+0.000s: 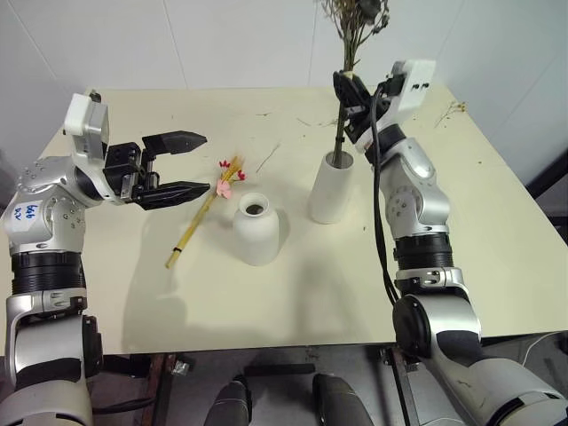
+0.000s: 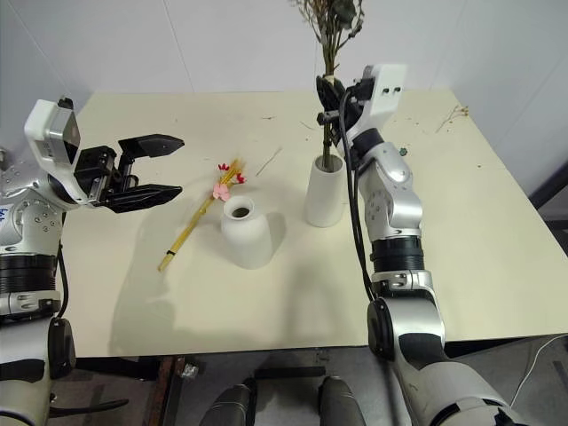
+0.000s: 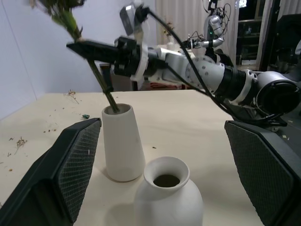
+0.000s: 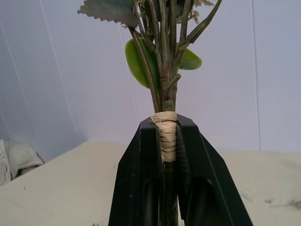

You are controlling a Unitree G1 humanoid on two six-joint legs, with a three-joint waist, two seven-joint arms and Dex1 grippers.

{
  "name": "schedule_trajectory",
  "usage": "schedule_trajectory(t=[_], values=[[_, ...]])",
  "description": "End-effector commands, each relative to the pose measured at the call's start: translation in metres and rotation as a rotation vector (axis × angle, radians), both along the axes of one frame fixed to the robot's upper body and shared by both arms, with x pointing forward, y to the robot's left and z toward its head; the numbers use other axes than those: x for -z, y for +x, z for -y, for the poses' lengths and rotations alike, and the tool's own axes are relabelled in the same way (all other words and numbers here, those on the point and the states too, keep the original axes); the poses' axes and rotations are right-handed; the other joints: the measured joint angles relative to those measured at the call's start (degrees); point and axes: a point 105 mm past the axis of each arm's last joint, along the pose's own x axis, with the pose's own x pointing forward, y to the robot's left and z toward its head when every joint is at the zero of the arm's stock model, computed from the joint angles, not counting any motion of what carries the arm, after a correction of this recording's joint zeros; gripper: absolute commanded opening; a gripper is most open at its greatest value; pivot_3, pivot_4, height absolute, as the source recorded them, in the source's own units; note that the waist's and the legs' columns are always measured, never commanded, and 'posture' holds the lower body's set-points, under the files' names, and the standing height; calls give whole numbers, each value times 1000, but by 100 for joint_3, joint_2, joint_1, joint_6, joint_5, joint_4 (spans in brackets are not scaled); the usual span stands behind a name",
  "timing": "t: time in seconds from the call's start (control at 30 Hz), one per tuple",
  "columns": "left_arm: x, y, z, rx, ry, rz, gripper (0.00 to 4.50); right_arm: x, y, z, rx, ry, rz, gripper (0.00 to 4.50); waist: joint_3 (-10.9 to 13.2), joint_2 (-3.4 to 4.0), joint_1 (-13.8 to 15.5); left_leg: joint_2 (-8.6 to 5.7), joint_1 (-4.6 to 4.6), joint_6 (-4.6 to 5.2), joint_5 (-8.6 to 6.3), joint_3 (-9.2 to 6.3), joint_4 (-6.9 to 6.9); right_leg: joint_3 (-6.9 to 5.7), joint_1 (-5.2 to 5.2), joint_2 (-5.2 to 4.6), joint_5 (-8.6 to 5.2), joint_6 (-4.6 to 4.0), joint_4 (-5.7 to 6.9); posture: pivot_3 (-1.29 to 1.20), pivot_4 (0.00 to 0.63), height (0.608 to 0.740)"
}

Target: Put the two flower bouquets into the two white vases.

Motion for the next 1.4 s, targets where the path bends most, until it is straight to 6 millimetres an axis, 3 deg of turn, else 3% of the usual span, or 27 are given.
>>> schedule_trajectory(t=[0.03,0.3,0.6,1.33,1.4], values=[[-9,-7,-4,-8,1,45,4500,-2,-5,-2,-6,13,45,35,0,0,-1,0,0,0,0,0,0,0,0,0,0,0,1,0,150,740],[-10,-8,-15,-79,11,27,4500,21,-6,-4,-6,-17,18,35,0,0,-13,1,0,0,0,-1,-2,0,-2,1,-1,-1,1,0,150,740],[-14,-11,-35,-177,6,14,4500,31,-23,-11,-56,-57,22,35,0,0,-1,1,1,-1,1,-1,-1,0,-10,2,-4,-7,-5,0,150,740],[-13,-3,-27,-159,-5,17,4500,28,-26,6,9,-110,28,35,0,0,12,1,-1,-5,5,-1,-4,0,-15,1,-6,-11,-2,0,150,740],[-12,-3,-26,-158,-6,18,4500,28,-25,7,13,-113,28,756,0,0,15,1,-1,-5,5,-1,-4,0,-15,1,-6,-11,-3,0,150,740]])
